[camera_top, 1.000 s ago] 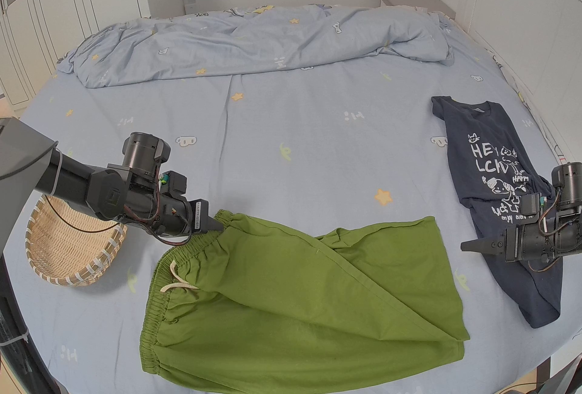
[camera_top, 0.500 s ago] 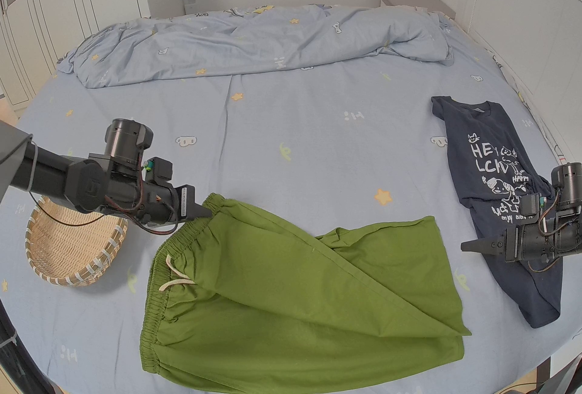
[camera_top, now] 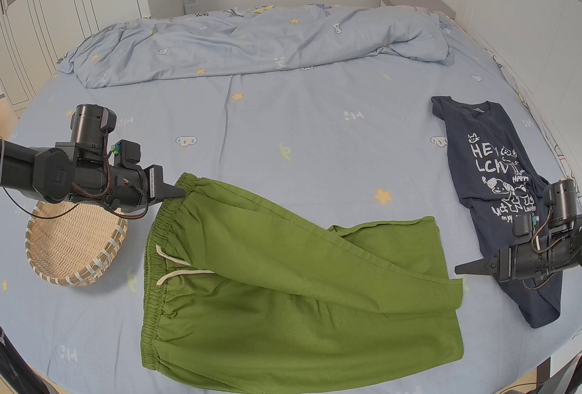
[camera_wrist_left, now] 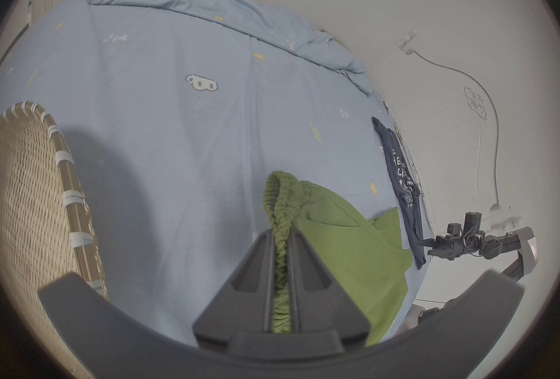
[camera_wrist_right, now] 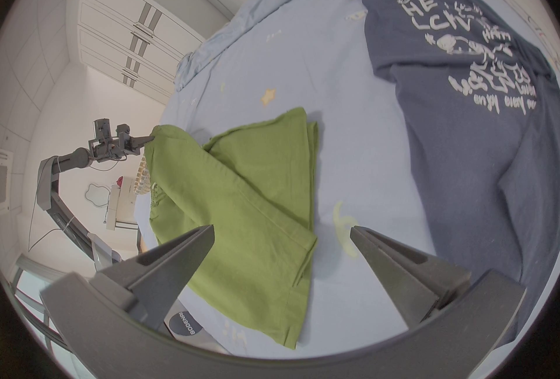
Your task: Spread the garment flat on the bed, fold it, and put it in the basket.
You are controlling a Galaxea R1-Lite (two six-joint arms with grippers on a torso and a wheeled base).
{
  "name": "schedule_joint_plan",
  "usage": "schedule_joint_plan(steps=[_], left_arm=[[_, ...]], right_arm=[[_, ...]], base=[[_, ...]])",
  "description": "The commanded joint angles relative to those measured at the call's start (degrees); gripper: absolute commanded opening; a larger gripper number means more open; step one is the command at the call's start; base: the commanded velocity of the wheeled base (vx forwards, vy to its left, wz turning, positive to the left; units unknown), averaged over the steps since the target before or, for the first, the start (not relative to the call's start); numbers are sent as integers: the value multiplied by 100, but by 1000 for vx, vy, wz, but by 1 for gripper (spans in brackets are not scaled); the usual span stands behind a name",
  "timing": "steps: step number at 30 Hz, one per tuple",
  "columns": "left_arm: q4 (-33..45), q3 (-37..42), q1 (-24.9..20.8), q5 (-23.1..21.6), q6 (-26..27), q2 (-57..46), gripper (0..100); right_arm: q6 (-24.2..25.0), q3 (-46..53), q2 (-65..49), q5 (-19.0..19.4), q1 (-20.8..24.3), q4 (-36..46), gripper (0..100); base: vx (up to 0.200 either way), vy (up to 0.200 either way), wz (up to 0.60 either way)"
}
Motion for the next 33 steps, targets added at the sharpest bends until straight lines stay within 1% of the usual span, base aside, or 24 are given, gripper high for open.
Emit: schedule_joint_plan(steps=[1, 4, 5, 10, 17, 18, 22, 26, 29, 33], left_arm=[[-13, 3, -17, 1, 14, 36, 0], [-13, 3, -17, 1, 14, 45, 0], [-13, 3, -17, 1, 14, 45, 0], [-13, 3, -17, 1, 14, 45, 0], [-13, -6, -17, 1, 14, 36, 0], [-13, 3, -17, 1, 14, 45, 0], [-13, -6, -17, 1, 14, 45, 0], [-21, 3, -17, 1, 14, 45, 0], [-21, -6, -8, 1, 14, 45, 0], [-21, 3, 18, 1, 14, 36, 0]], right_arm=[[-1, 173, 233, 51, 57, -8, 100], [-1, 190, 304, 42, 127, -8, 100], [8, 208, 383, 42, 224, -8, 100], [26, 199, 532, 51, 311, -26, 100], [52, 190, 796, 51, 505, -369, 100], [96, 182, 875, 51, 593, -527, 0], [281, 190, 919, 51, 672, -694, 0], [289, 199, 928, 42, 593, -755, 0], [281, 173, 910, 42, 452, -764, 0], [237, 146, 893, -2, 399, -773, 0]], base=[[0, 0, 0], [0, 0, 0], [0, 0, 0], [0, 0, 0], [0, 0, 0], [0, 0, 0], [0, 0, 0], [0, 0, 0], [0, 0, 0], [0, 0, 0]])
